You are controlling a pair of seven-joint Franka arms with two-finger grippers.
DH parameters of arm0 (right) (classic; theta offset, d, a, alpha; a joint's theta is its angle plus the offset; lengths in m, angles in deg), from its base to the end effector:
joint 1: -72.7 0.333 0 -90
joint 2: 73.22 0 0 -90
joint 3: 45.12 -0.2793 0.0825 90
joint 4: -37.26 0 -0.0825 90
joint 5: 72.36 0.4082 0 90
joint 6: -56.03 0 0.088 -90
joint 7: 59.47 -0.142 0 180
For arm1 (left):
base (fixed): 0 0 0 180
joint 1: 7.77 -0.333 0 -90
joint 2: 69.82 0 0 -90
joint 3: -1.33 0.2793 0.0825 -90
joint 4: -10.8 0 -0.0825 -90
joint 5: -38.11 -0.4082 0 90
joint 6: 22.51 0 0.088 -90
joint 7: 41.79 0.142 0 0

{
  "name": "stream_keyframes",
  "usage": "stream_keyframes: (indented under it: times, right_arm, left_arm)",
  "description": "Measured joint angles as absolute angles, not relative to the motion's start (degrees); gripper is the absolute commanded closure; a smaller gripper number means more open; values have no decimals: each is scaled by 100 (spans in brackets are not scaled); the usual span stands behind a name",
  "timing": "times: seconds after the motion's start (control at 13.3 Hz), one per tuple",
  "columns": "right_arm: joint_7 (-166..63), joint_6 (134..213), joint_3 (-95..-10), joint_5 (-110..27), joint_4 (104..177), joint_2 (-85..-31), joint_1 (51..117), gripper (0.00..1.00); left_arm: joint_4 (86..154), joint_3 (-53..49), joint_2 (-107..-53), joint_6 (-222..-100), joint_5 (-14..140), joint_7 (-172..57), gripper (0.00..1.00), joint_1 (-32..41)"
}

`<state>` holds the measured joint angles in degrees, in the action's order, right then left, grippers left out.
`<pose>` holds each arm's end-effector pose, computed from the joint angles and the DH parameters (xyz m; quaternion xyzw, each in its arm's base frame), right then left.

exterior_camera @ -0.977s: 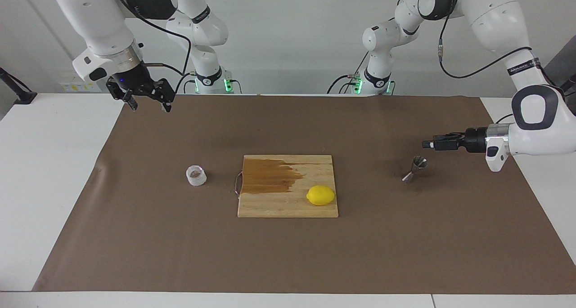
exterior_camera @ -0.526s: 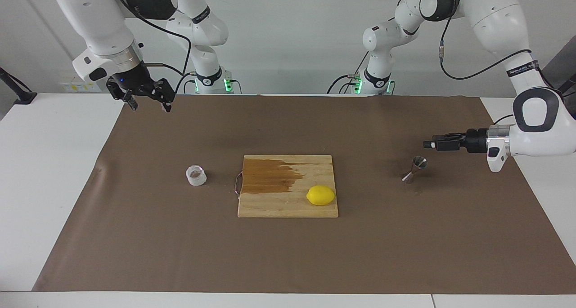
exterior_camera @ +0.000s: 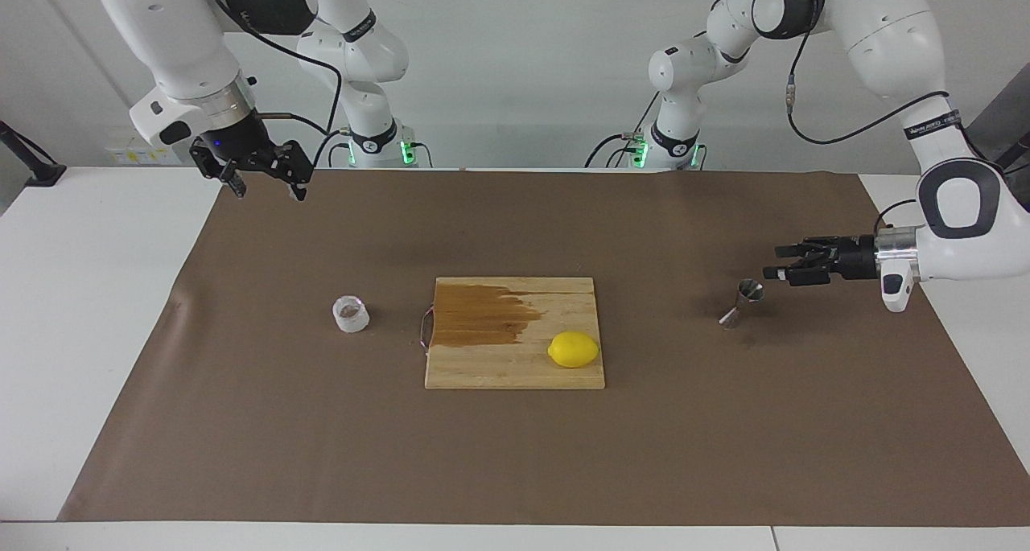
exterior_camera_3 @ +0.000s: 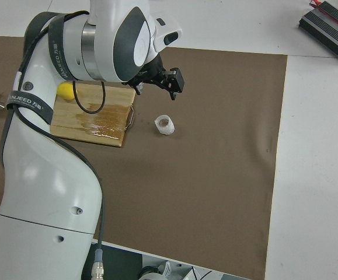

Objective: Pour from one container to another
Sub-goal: 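Move the open left gripper toward the small metal cup, then close the left gripper around the small metal cup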

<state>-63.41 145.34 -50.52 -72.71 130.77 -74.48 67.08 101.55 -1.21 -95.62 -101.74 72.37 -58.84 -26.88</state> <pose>0.5681 -0.0027 0.5341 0.9990 -0.0363 -0.0256 0.0049 0.5940 0.0872 0.2997 0.8526 0.2987 -0.3066 0.2999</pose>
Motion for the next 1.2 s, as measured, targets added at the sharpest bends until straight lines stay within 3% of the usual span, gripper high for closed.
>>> stream_keyframes:
  times: [0.53,1.2]
  right_arm:
    - [-6341,14534,-5052,-7271,13077,-7448,6708,0]
    - [-6341,14534,-5052,-7271,13077,-7448,6708,0]
  left_arm:
    - [10447,-50,-9554,-10273,7663,-5981,0,-2690]
    - [10804,-15,-9536,-10934,8447,-7863,0,-2691]
